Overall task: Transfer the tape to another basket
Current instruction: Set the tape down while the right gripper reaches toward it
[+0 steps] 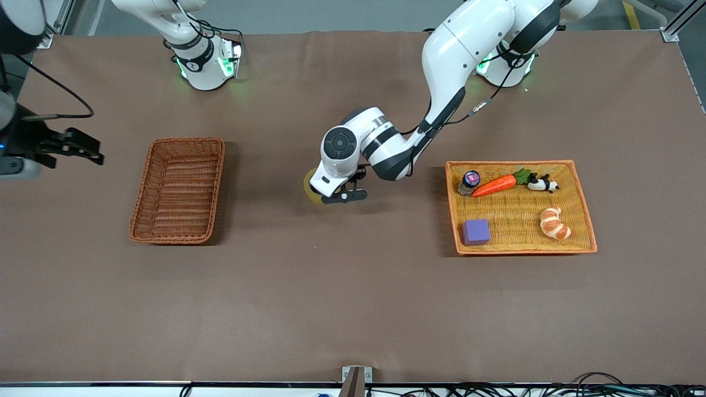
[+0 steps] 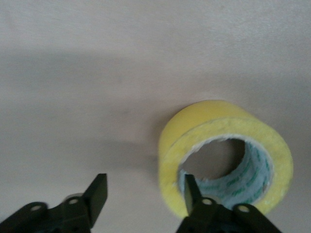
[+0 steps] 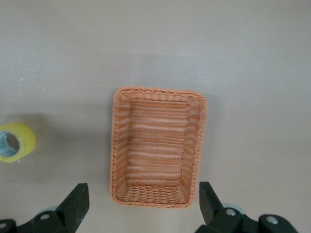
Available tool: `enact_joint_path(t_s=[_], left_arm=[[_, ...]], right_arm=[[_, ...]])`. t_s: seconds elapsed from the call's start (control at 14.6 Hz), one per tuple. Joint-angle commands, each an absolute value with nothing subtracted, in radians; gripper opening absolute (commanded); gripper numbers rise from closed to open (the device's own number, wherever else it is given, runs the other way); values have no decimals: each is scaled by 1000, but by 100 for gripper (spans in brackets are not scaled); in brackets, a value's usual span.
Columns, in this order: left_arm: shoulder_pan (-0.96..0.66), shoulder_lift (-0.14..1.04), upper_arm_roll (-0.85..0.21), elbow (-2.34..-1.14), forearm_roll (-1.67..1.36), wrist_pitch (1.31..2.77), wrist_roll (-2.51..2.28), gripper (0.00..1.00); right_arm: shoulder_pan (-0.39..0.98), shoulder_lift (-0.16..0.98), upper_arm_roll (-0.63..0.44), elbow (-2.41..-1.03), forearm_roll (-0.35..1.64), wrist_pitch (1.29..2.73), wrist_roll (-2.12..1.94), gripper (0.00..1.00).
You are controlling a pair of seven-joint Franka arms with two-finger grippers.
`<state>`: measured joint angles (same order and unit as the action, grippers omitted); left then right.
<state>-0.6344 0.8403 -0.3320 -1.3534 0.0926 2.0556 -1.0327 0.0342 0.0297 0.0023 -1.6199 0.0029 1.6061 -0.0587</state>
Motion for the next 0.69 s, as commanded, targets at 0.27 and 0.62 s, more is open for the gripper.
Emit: enact_joint_path(t_s=[0.27, 0.62], left_arm=[[-457, 498, -325, -1498, 135, 1853, -981, 100], [-287, 287, -330, -1611, 121, 1751, -777, 100]], right_arm=[[34, 49, 329, -1882, 5, 1915, 279, 100], [161, 251, 410, -1994, -43, 2241, 584, 100]])
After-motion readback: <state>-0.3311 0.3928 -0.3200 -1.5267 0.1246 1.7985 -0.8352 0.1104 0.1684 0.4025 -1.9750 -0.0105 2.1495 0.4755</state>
